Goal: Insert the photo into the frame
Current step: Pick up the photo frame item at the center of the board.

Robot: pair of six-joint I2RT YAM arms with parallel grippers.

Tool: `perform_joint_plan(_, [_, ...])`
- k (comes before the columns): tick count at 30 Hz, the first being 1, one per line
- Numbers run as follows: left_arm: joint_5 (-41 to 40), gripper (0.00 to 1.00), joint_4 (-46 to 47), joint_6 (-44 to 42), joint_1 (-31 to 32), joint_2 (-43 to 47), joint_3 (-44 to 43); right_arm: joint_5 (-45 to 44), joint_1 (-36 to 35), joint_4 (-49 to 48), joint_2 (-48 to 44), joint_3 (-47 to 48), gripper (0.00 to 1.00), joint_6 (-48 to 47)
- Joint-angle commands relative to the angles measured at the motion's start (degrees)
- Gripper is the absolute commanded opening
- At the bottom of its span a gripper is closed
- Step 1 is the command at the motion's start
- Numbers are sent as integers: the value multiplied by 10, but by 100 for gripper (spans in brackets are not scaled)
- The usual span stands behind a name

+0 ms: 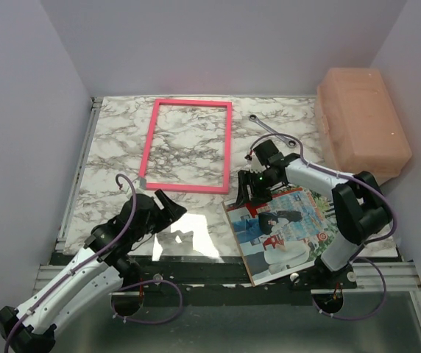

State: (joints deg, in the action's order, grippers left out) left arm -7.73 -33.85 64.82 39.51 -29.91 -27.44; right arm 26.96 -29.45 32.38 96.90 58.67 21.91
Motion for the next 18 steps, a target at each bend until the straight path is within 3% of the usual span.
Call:
perform_joint_plan(1, [18, 72, 12, -1, 1, 21, 21, -120, 1, 8, -5, 26, 75, 29])
perform_joint_plan(4, [15, 72, 8, 4, 0, 36, 28, -147, 2, -13, -37, 5, 89, 56])
perform_joint_plan(10, [22, 72, 23, 11, 0, 42, 44, -47, 40, -138, -130, -138, 91, 119])
perform_joint_plan(15, [38, 72, 46, 14, -2, 37, 57, 75, 74, -340, -203, -279, 88, 191])
perform_joint_plan(18, [45, 72, 64, 16, -3, 35, 64, 120, 77, -441, -196, -327, 86, 235])
